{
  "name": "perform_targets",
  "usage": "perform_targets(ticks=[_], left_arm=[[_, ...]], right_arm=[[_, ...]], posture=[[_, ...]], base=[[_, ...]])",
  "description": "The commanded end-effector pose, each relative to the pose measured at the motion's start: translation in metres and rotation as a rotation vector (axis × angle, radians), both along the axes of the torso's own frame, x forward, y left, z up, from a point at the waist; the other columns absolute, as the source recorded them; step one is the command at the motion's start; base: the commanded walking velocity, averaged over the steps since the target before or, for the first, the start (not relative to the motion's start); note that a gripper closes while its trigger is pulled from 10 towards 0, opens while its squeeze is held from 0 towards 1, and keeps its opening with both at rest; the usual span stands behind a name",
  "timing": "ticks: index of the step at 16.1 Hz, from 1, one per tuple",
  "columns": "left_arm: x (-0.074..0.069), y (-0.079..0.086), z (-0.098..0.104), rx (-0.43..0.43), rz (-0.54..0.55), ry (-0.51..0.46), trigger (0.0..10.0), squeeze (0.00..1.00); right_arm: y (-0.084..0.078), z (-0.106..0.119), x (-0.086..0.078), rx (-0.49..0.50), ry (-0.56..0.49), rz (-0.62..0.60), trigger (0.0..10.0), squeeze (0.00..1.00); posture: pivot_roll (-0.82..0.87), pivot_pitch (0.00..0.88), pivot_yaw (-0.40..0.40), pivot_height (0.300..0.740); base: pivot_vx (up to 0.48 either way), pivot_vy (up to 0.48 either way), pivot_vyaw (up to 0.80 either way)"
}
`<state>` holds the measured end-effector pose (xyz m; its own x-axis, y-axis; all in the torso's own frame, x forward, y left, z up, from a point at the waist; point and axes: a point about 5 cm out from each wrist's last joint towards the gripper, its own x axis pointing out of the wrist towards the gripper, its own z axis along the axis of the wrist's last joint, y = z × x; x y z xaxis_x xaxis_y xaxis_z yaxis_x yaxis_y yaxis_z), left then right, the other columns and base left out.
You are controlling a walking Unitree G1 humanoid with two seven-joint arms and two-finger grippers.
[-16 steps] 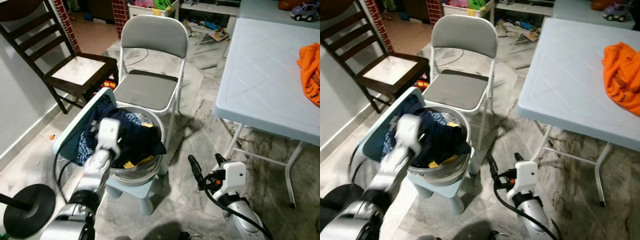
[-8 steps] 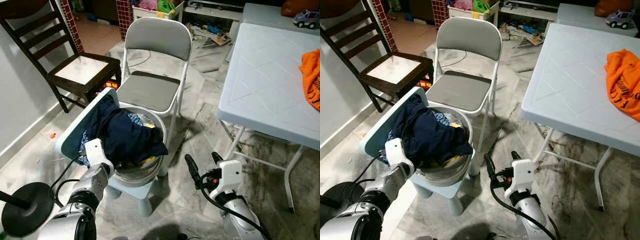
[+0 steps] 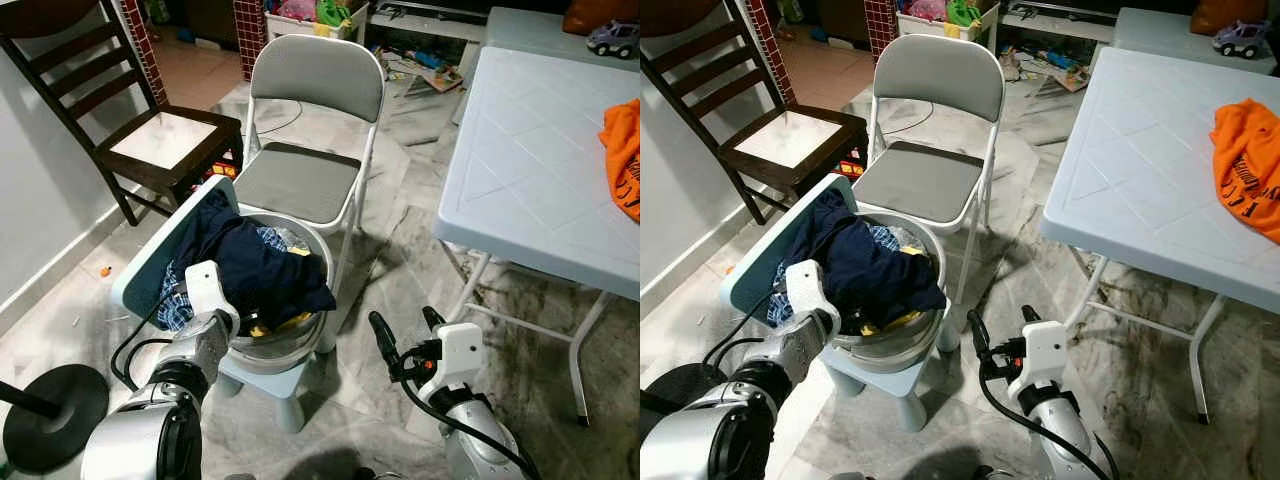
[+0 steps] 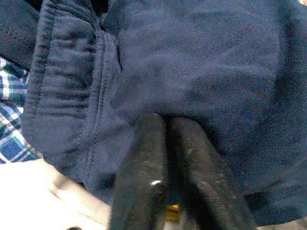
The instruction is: Hang hanger
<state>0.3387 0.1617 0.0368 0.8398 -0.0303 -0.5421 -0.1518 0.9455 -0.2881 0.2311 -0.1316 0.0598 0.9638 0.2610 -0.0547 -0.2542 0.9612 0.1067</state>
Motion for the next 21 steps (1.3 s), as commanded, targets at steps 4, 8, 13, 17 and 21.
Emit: perform_targets(ticks=[4,8,13,17,21], left_arm=[[-0.003,-0.001,-0.004,0.057,-0.043,0.003,0.0,0.0],[-0.004,-0.003,-0.005,0.039,-0.032,0.006,0.0,0.0],[-0.007,-0.003,-0.008,0.089,-0.05,-0.027,0.0,0.0],[-0.003,-0.009,-0.002,0.135,-0.111,-0.089,0.0,0.0],[0.007,-0.043,0.03,0.526,-0.499,-0.443,0.0,0.0]], right_arm=[[0.0,-0.002,-0.003,-0.002,0.01,0.001,10.0,0.0],[0.001,0.0,-0.003,0.008,0.018,0.035,10.0,0.0],[0.0,-0.003,-0.008,0.003,0.036,0.072,10.0,0.0],[0.004,-0.003,-0.008,0.011,0.04,0.08,10.0,0.0],[0.004,-0.003,-0.008,0.008,0.041,0.077,10.0,0.0]], posture=[[0.11,0.085,-0.017,0.74],[0.11,0.088,-0.027,0.74],[0.12,0.091,-0.04,0.74],[0.12,0.095,-0.042,0.74],[0.13,0.103,-0.051,0.74]], base=[[0.0,0.0,0.0],[0.0,0.0,0.0],[0.0,0.0,0.0],[0.0,0.0,0.0],[0.0,0.0,0.0]])
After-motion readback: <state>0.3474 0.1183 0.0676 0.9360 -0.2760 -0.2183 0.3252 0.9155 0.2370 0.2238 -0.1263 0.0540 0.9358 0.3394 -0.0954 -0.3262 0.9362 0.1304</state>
